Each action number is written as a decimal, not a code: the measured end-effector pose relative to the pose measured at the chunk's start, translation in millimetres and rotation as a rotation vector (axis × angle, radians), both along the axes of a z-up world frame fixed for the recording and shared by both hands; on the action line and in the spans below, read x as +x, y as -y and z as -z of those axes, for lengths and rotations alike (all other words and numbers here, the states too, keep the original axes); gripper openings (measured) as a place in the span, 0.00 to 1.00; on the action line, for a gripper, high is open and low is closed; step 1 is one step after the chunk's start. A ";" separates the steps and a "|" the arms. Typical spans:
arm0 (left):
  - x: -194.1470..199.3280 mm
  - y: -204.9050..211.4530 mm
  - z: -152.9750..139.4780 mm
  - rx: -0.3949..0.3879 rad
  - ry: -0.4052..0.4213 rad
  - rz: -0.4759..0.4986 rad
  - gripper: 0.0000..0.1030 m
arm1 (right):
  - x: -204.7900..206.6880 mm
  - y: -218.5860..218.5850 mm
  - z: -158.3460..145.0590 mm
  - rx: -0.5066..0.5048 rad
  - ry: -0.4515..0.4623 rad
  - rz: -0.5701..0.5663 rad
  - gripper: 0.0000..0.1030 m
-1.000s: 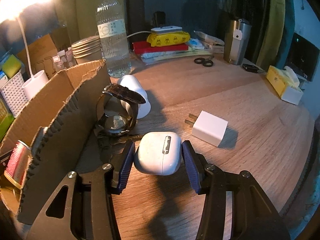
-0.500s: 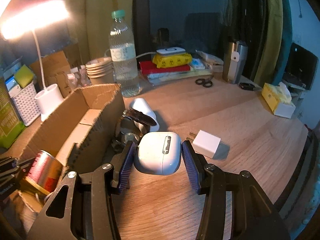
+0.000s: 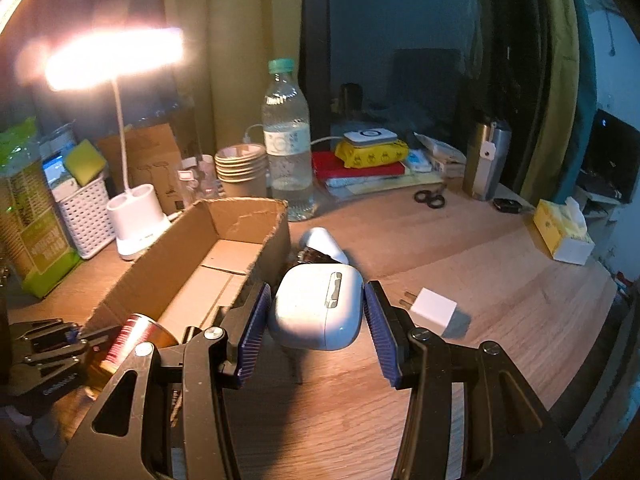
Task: Organize rigid objects
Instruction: 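Close the right tool around the white earbuds case, then lift the earbuds case with the right tool and carry it over the box, then lower the earbuds case into the box and open the right tool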
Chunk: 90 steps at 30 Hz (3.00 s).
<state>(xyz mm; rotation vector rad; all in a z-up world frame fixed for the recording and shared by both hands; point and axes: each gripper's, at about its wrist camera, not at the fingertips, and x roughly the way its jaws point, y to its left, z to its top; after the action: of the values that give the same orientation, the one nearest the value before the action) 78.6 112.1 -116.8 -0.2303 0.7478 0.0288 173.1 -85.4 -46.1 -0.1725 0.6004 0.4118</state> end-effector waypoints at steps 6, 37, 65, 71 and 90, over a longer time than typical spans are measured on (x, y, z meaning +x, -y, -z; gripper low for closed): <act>0.0 0.0 0.0 0.000 0.000 0.000 0.12 | -7.9 -7.9 -4.7 0.001 0.016 -0.029 0.50; 0.3 -0.3 0.5 0.000 0.001 0.000 0.12 | -30.3 -62.5 13.2 -0.030 -0.020 -0.184 0.50; 0.3 0.0 0.6 0.000 0.001 0.002 0.12 | -29.0 -82.7 37.4 -0.082 -0.101 -0.229 0.50; 1.1 0.0 1.8 0.001 0.000 0.003 0.12 | -27.9 -77.4 32.2 -0.060 -0.092 -0.213 0.50; 0.9 0.1 1.7 0.001 0.001 0.004 0.13 | -18.0 -31.3 2.6 0.052 -0.025 -0.110 0.50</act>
<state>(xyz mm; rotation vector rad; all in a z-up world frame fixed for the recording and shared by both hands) 79.5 111.9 -118.4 -0.2276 0.7474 0.0256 155.1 -54.1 -48.7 -0.1510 0.6054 0.5357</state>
